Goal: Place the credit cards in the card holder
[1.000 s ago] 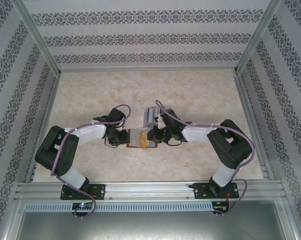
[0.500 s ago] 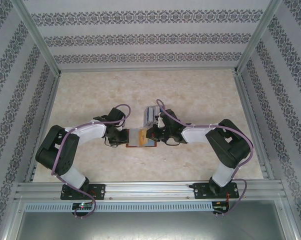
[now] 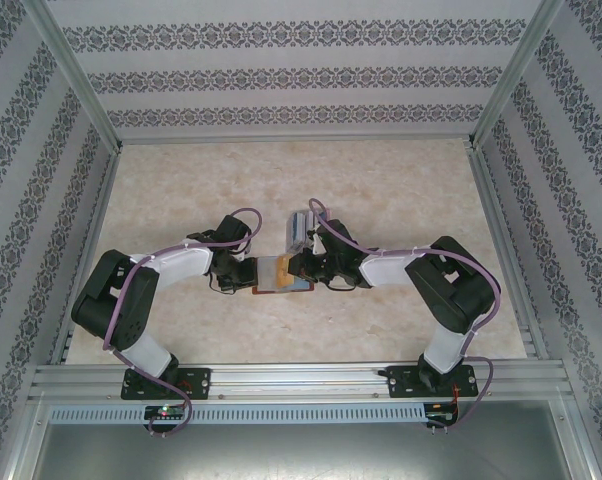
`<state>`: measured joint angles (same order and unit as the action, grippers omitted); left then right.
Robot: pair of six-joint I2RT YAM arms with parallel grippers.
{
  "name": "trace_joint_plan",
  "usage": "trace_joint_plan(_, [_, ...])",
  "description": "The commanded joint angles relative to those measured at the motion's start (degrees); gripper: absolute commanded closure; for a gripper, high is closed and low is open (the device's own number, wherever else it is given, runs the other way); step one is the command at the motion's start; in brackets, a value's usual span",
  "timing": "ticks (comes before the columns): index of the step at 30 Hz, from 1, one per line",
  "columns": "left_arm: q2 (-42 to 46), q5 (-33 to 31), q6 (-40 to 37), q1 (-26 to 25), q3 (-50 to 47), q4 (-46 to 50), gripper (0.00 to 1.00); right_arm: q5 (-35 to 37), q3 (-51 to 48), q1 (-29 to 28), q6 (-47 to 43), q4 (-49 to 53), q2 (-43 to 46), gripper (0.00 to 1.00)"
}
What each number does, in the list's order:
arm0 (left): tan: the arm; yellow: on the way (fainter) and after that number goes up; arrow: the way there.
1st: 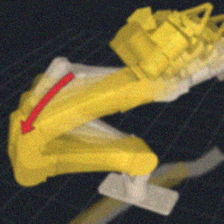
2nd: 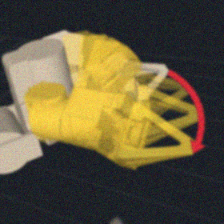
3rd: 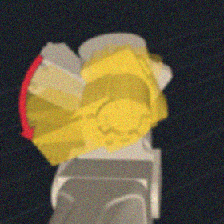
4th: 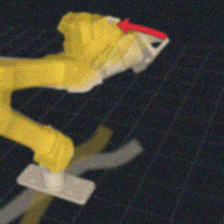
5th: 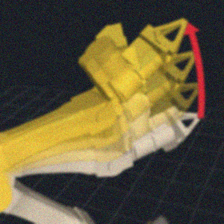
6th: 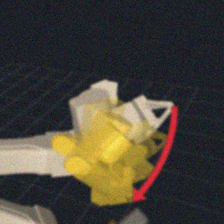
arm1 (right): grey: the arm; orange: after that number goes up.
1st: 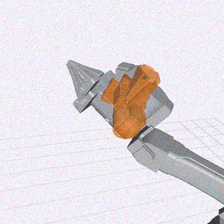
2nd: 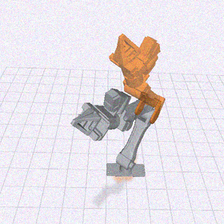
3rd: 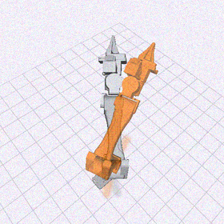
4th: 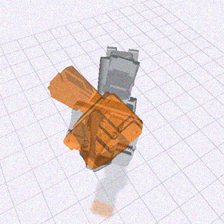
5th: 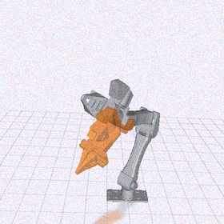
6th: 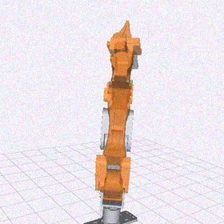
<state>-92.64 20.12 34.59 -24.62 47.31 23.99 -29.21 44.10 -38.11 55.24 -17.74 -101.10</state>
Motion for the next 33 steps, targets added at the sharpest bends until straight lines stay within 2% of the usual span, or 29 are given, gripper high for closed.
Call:
trace_joint_plan(1, [-3.61,-2.89,-1.03,-0.10,-0.35,-3.68,0.89,1.97,-1.20,0.10,-0.81,7.06,-1.69,0.79])
trace_joint_plan(6, [-3.76,-2.90,-1.25,-0.15,-0.21,-3.59,0.90,3.48,-0.14,-0.10,-3.82,11.70,-1.07,0.78])
trace_joint_plan(10, [-3.27,-2.90,-0.86,-0.13,-1.24,-4.87,0.91,3.74,2.25,-0.63,-5.97,15.18,-1.41,0.84])
trace_joint_plan(22, [-3.37,-3.71,-0.43,-0.09,-1.59,-4.61,0.94,0.69,4.39,-2.91,-2.86,12.91,-4.80,0.96])
trace_joint_plan(29, [-3.72,-4.71,-1.06,-0.13,-1.01,-3.58,0.95,-0.14,5.67,-3.44,-2.29,12.92,-5.47,0.94])
trace_joint_plan(33, [-3.73,-4.74,-1.19,-0.09,-1.14,-3.25,0.95,3.99,5.05,-3.34,-4.68,17.57,-2.89,0.80])
